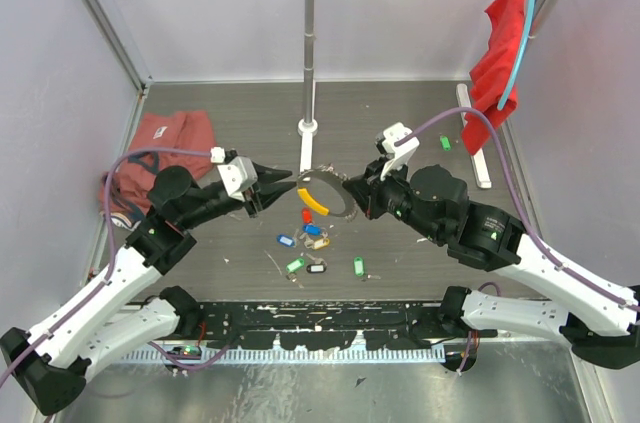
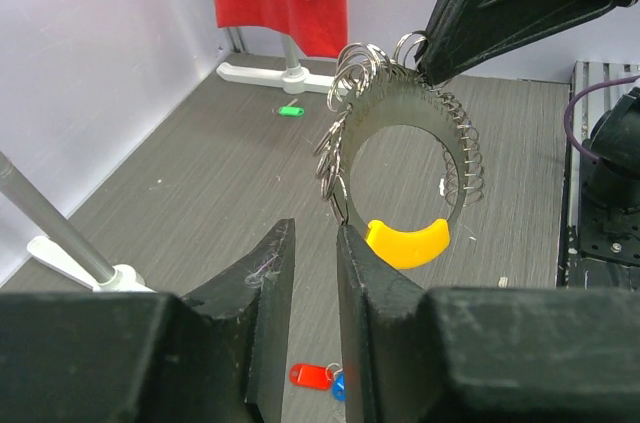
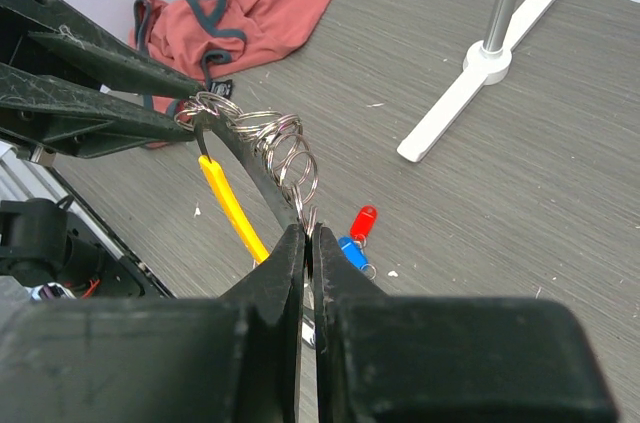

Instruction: Put the keys on the keyring

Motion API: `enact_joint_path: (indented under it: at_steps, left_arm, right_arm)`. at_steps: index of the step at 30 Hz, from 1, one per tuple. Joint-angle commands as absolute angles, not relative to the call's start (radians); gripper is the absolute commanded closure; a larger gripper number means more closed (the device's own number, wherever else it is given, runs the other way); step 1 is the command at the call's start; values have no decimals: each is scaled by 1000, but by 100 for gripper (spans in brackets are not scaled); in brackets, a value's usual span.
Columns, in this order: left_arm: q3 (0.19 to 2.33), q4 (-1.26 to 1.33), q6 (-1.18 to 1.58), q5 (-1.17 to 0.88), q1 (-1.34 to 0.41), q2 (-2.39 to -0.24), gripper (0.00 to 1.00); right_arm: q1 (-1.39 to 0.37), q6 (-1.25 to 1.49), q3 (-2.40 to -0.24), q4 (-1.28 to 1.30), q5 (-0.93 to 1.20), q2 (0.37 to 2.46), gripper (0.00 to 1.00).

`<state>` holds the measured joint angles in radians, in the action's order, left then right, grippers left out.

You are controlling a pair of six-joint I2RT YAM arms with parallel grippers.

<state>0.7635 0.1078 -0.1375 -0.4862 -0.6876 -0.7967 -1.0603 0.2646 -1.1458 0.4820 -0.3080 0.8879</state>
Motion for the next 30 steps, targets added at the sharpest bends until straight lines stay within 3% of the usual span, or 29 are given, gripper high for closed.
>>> enact_joint_path:
  at_steps: [1,7,13,19,30]
  left_arm:
    - [814,140,-158,-486,-696,-802,70]
    - [826,131,-157,-534,-706,-811,68]
    - [822,107,-158,-560,-714,-810,53]
    - [813,85,-178,-552,-714,-795,48]
    - [825,84,-179,-551,-715,-823,66]
  right_arm:
    - [-1063,257,-1171,451,-303,875,99]
    - [-1064,256,-1176,449,-301,882,99]
    - [-1063,258,-1180,450,-301,881,99]
    - [-1064,261,-1181,450,-321,865,99]
    - [-1063,263,-1180,449,-310,864,99]
